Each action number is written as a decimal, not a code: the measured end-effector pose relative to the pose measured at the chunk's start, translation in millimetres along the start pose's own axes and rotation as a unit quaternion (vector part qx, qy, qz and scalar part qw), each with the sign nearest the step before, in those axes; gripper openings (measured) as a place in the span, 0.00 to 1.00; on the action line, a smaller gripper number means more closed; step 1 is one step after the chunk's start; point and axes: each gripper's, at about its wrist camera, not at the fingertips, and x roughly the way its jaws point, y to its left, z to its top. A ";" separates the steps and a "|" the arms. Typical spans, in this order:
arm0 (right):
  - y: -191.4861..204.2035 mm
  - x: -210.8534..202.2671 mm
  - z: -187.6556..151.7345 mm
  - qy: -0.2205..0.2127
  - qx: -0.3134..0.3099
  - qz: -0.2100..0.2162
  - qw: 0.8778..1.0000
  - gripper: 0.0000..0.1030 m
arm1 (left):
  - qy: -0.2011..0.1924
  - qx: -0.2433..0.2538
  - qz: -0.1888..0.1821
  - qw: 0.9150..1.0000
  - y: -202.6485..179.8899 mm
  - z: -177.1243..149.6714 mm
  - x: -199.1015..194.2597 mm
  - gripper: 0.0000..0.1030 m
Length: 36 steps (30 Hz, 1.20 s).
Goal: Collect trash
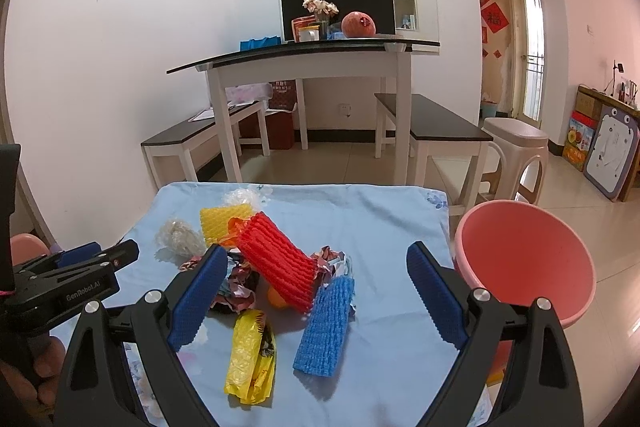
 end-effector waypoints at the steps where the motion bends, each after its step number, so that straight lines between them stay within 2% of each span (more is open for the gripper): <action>1: 0.1 0.1 -0.2 0.000 0.000 0.000 1.000 0.87 | 0.000 0.000 -0.001 1.000 0.1 0.0 0.2 0.59; 11: -0.8 -1.5 -0.5 -0.008 0.000 0.005 1.000 0.81 | 0.000 0.001 0.000 1.000 0.5 0.2 0.7 0.59; 36: -1.2 -5.4 -2.3 -0.014 0.004 0.008 1.000 0.75 | -0.001 -0.005 0.002 1.000 3.3 -2.1 0.8 0.59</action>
